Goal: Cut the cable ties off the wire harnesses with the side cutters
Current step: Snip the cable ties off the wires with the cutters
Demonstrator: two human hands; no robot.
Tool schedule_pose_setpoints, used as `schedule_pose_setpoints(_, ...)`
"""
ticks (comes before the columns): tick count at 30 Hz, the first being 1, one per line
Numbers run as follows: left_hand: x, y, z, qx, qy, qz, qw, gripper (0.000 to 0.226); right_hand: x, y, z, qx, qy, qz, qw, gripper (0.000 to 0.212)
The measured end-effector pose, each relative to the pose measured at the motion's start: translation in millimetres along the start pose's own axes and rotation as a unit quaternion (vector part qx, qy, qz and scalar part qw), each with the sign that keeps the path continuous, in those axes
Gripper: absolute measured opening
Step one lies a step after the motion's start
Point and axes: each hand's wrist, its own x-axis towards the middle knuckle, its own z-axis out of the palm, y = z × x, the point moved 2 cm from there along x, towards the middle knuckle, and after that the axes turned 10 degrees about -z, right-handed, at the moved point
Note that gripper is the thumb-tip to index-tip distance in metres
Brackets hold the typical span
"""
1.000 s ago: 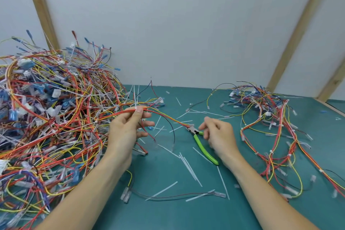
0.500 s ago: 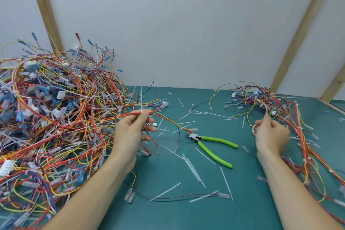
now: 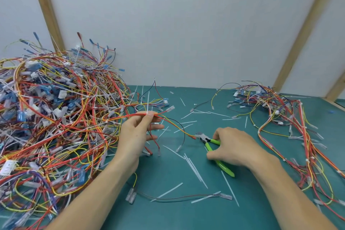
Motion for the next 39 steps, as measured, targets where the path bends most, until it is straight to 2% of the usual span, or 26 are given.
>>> schedule_pose_setpoints(2, -1.2, 1.4, 1.7, -0.021, -0.005, -0.001, 1.0, 0.034, 1.1, 1.0, 1.7, -0.003, 0.007, 0.015, 1.0, 0.053)
schedule_pose_setpoints(4, -2.6, 1.3, 4.8, -0.031, -0.014, -0.003, 0.999, 0.042, 2.4, 7.9, 2.2, 0.028, 0.05, 0.038, 0.998, 0.046)
schedule_pose_setpoints(6, -5.4, 0.5, 8.9, -0.004, -0.032, 0.001, 0.999, 0.042, 5.6, 16.9, 0.9, 0.114, 0.111, 0.062, 0.985, 0.041)
schedule_pose_setpoints(8, -10.8, -0.3, 14.1, 0.048, -0.078, 0.024, 0.995, 0.041, 10.2, 20.0, -0.7, 0.23, 0.138, 0.06, 0.961, 0.037)
schedule_pose_setpoints(10, -21.5, -3.2, 23.3, 0.1, -0.169, 0.054, 0.979, 0.039, 13.5, 17.4, -2.1, 0.391, 0.177, 0.046, 0.902, 0.03)
schedule_pose_setpoints(12, -35.4, -10.0, 33.9, 0.169, -0.261, 0.059, 0.949, 0.037, 11.4, 7.5, -7.0, 0.564, 0.202, 0.04, 0.799, 0.024)
schedule_pose_setpoints(14, -47.6, -18.9, 43.9, 0.222, -0.335, 0.038, 0.915, 0.038, 6.0, -7.4, -12.0, 0.684, 0.163, 0.011, 0.711, 0.02)
schedule_pose_setpoints(15, -52.0, -23.1, 48.1, 0.232, -0.371, 0.021, 0.899, 0.038, 3.6, -15.2, -13.3, 0.716, 0.125, -0.009, 0.687, 0.025)
schedule_pose_setpoints(16, -55.3, -26.4, 50.9, 0.233, -0.402, 0.006, 0.885, 0.039, 1.0, -23.1, -13.3, 0.725, 0.084, -0.028, 0.683, 0.032)
schedule_pose_setpoints(17, -57.2, -28.7, 52.2, 0.231, -0.424, -0.005, 0.876, 0.039, -0.9, -30.7, -12.5, 0.709, 0.049, -0.043, 0.702, 0.036)
schedule_pose_setpoints(18, -57.4, -30.1, 52.0, 0.229, -0.431, -0.012, 0.873, 0.039, -3.8, -38.6, -10.8, 0.671, 0.022, -0.059, 0.739, 0.038)
schedule_pose_setpoints(20, -52.5, -33.3, 49.0, 0.243, -0.395, -0.017, 0.886, 0.04, -9.4, -51.0, -4.4, 0.569, -0.01, -0.091, 0.817, 0.037)
schedule_pose_setpoints(21, -48.7, -35.0, 46.6, 0.266, -0.355, -0.006, 0.896, 0.039, -11.5, -55.6, -0.8, 0.537, -0.021, -0.106, 0.837, 0.036)
schedule_pose_setpoints(23, -43.3, -36.9, 42.2, 0.338, -0.266, 0.037, 0.902, 0.04, -13.7, -61.2, 3.6, 0.534, -0.04, -0.115, 0.837, 0.032)
schedule_pose_setpoints(26, -45.6, -34.5, 42.4, 0.413, -0.189, 0.099, 0.886, 0.046, -16.1, -64.2, 0.7, 0.573, -0.036, -0.106, 0.812, 0.007)
schedule_pose_setpoints(29, -49.6, -21.0, 40.7, 0.437, -0.151, 0.175, 0.869, 0.043, -12.2, -57.5, -5.5, 0.528, 0.037, -0.096, 0.843, 0.015)
schedule_pose_setpoints(30, -49.3, -13.3, 37.9, 0.42, -0.132, 0.201, 0.875, 0.038, -10.6, -52.2, -9.9, 0.515, 0.076, -0.089, 0.849, 0.016)
schedule_pose_setpoints(32, -47.3, 2.3, 28.0, 0.319, -0.088, 0.241, 0.912, 0.031, -6.5, -32.2, -21.3, 0.465, 0.197, -0.052, 0.862, 0.014)
schedule_pose_setpoints(33, -46.3, 10.1, 22.1, 0.258, -0.066, 0.255, 0.929, 0.031, -4.6, -16.7, -27.1, 0.403, 0.272, -0.019, 0.874, 0.01)
schedule_pose_setpoints(35, -43.6, 19.0, 12.8, 0.209, -0.005, 0.284, 0.936, 0.034, -5.6, 15.4, -36.3, 0.245, 0.381, 0.057, 0.89, 0.006)
schedule_pose_setpoints(37, -38.6, 17.3, 9.9, 0.228, 0.065, 0.287, 0.928, 0.03, -7.3, 43.2, -37.7, 0.16, 0.428, 0.114, 0.882, 0.013)
schedule_pose_setpoints(39, -33.6, 11.9, 10.8, 0.265, 0.101, 0.269, 0.921, 0.015, -8.7, 59.5, -35.1, 0.148, 0.455, 0.139, 0.867, 0.02)
